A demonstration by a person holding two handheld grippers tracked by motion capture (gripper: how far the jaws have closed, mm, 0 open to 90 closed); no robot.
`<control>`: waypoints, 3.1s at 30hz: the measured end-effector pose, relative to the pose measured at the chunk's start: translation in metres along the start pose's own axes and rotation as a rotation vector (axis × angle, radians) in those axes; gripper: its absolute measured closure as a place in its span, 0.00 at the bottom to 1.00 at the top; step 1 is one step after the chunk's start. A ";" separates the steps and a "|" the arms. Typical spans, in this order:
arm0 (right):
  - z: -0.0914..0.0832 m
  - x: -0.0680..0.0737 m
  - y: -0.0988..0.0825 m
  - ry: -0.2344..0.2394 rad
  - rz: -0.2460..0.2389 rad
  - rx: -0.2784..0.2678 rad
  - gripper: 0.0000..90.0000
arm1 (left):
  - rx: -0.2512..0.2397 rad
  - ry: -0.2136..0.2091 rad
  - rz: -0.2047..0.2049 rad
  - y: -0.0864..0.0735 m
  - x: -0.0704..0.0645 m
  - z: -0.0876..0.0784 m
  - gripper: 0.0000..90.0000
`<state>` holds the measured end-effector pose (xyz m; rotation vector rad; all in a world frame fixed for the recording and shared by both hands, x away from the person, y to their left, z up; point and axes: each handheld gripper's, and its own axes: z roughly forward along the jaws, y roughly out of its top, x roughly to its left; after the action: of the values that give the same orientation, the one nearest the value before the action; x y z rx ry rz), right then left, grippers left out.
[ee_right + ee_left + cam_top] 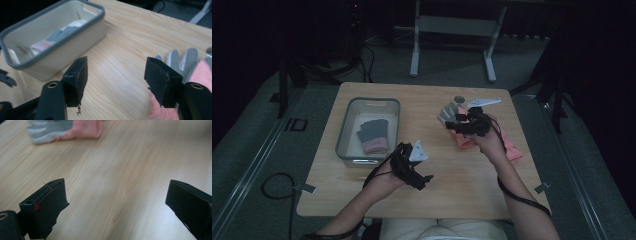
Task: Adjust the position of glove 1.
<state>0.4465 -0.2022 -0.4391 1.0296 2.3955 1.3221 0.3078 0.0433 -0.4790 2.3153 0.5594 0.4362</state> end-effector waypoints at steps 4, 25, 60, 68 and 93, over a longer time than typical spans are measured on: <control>0.001 -0.007 -0.011 -0.043 -0.019 0.021 0.45 | 0.028 0.044 -0.030 -0.011 -0.008 0.011 0.03; 0.039 -0.053 -0.017 -0.215 -0.006 0.151 0.63 | 0.051 0.098 -0.222 -0.061 -0.021 0.032 0.04; 0.011 -0.007 -0.006 -0.256 0.110 0.040 0.98 | 0.021 0.080 -0.187 -0.071 -0.023 0.032 0.04; -0.031 0.046 -0.014 -0.305 0.221 -0.061 0.98 | 0.016 0.091 -0.178 -0.070 -0.023 0.029 0.04; 0.049 0.052 -0.081 -0.358 0.421 0.070 0.97 | 0.028 0.081 -0.121 -0.071 -0.028 0.033 0.04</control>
<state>0.3943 -0.1636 -0.5260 1.6984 2.0384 1.0527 0.2801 0.0570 -0.5559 2.2833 0.7457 0.4684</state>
